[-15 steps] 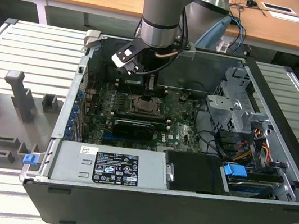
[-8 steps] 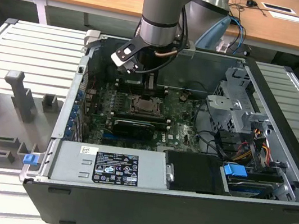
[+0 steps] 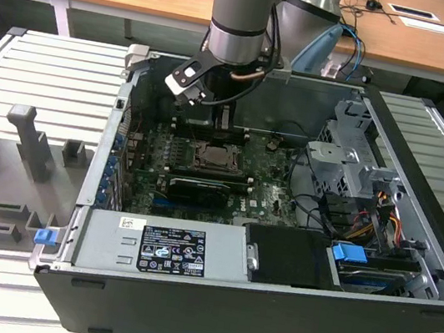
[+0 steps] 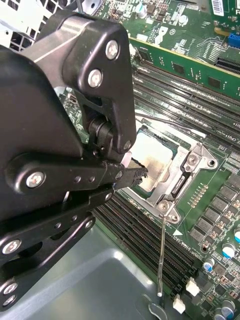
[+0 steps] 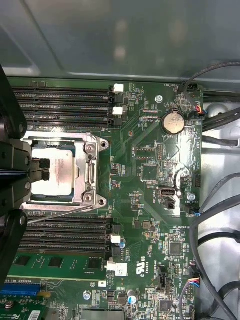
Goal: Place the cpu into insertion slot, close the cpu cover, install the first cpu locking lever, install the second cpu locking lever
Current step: 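Install the first cpu locking lever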
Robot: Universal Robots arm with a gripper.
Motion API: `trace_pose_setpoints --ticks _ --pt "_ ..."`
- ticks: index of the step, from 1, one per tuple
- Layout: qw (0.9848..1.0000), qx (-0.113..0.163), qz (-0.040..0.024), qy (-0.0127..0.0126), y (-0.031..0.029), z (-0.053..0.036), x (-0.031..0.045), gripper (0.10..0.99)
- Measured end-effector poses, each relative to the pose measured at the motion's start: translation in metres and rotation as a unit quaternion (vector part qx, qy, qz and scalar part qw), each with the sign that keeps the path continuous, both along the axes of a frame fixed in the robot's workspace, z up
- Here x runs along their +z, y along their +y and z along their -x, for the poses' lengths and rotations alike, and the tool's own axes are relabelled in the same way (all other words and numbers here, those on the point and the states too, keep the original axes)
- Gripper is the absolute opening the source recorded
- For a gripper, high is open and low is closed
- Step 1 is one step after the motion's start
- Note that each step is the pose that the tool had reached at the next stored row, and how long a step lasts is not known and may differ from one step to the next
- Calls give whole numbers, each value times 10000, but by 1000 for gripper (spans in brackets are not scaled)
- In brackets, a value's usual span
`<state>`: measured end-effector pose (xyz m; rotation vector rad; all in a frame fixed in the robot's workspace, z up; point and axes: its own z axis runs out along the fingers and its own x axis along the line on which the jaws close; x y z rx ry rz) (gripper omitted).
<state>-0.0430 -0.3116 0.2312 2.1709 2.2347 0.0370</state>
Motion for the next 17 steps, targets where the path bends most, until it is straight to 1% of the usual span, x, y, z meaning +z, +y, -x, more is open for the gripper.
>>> trace_pose_setpoints --ticks 12,17 --pt "10000 0 0 1 0 0 16 106" --pt "10000 0 0 0 0 0 41 106"
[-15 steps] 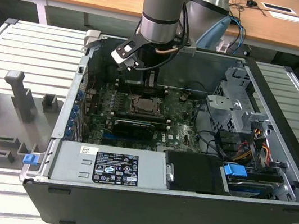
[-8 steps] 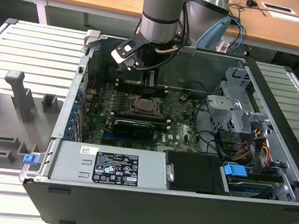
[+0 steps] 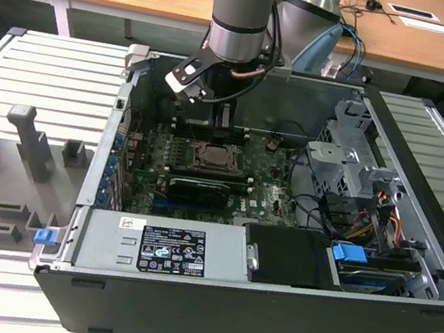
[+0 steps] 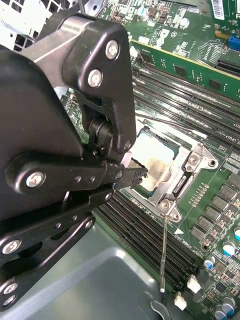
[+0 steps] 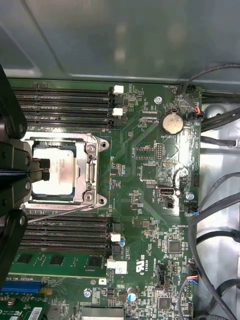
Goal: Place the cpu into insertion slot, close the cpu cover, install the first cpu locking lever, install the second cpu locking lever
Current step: 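Install the first cpu locking lever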
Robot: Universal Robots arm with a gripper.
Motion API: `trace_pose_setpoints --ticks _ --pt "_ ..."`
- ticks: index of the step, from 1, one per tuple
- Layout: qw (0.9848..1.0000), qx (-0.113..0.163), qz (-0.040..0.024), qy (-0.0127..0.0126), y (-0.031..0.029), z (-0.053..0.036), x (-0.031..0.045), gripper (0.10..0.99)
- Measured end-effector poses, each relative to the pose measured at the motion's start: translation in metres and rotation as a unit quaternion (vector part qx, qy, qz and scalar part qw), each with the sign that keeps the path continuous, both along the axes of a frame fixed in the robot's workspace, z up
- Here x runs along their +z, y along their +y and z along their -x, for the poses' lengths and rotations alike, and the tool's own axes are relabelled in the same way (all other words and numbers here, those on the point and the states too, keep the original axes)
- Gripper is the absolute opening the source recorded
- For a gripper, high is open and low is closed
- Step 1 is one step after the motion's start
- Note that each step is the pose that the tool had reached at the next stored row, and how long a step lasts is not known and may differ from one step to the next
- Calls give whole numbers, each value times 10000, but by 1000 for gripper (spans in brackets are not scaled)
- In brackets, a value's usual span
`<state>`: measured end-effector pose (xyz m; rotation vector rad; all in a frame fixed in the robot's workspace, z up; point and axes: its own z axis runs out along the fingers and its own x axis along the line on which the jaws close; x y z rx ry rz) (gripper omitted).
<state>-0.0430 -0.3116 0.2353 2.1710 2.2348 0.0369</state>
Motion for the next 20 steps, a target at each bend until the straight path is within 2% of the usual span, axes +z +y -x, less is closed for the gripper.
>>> trace_pose_setpoints --ticks 8,15,16,18,20 --pt "10000 0 0 0 0 0 69 106" --pt "10000 0 0 0 0 0 158 106" --pt "10000 0 0 0 0 0 180 106" --pt "10000 0 0 0 0 0 272 106" --pt "10000 0 0 0 0 0 309 106"
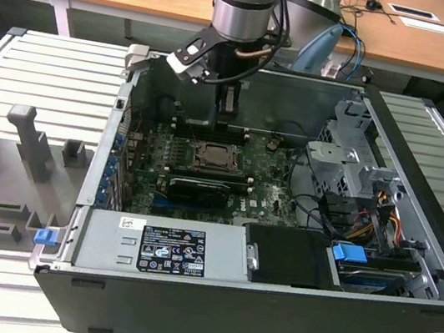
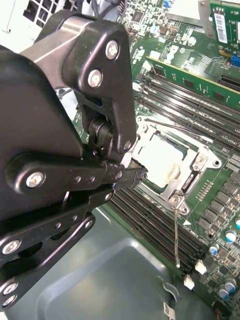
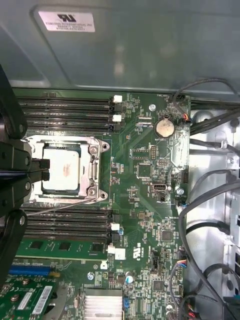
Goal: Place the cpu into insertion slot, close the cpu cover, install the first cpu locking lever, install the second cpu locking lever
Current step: 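Install the first cpu locking lever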
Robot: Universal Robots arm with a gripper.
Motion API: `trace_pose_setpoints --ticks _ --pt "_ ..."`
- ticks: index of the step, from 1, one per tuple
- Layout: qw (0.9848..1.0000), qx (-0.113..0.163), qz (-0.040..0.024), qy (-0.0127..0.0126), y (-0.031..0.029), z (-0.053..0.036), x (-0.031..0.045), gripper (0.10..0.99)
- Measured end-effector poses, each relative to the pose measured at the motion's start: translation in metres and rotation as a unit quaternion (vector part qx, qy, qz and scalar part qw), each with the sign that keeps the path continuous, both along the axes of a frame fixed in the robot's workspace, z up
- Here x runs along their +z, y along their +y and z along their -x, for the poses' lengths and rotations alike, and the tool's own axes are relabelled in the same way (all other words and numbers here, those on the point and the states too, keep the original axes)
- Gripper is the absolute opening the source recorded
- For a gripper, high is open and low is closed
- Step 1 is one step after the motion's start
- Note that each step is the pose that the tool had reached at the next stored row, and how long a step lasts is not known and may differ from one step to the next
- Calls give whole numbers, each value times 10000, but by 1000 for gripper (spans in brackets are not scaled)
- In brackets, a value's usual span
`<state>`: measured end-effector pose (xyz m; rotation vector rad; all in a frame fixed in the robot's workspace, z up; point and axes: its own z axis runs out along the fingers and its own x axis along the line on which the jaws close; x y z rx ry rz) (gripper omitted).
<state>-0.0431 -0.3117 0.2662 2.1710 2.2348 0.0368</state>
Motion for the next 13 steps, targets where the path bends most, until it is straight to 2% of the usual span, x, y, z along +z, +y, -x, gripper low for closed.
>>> trace_pose_setpoints --ticks 4,13 --pt "10000 0 0 0 0 0 53 106" --pt "9997 246 0 0 0 9 52 106"
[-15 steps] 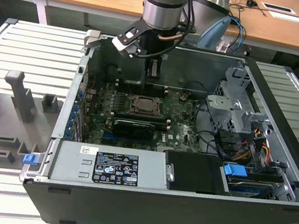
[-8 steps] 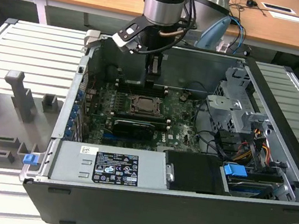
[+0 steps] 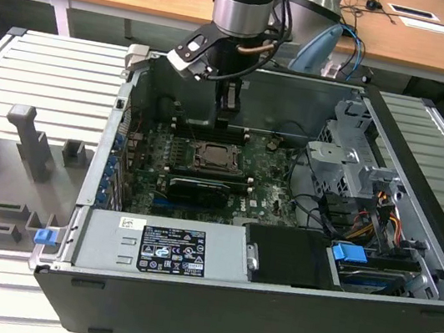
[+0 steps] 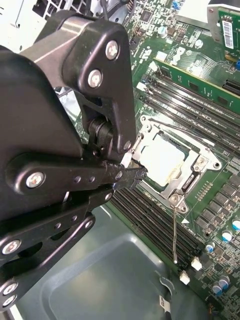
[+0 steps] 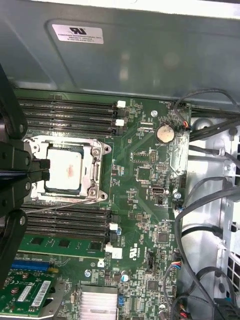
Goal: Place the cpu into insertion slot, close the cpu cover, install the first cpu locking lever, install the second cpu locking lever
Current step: 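Install the first cpu locking lever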
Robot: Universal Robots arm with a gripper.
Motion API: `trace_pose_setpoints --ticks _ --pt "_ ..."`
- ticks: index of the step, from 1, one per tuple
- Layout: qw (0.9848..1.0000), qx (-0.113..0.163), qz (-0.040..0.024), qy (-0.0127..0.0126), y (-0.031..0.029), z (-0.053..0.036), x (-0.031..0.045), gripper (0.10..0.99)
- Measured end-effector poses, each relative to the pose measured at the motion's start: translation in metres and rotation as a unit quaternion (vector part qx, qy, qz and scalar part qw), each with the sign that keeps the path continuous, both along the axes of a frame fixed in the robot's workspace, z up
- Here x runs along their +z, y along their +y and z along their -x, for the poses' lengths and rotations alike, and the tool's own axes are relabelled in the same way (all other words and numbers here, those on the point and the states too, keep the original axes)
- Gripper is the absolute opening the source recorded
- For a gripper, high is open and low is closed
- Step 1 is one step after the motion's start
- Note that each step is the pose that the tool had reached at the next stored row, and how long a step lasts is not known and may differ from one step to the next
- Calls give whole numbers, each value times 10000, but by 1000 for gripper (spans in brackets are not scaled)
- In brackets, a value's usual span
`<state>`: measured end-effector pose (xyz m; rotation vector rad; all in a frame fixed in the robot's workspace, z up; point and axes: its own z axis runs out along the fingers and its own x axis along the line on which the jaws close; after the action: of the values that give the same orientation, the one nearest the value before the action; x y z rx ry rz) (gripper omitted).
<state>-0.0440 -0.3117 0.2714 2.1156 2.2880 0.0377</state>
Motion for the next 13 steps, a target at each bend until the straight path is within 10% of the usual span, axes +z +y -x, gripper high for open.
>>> trace_pose_setpoints --ticks 13 --pt "9988 481 0 0 0 0 0 106"
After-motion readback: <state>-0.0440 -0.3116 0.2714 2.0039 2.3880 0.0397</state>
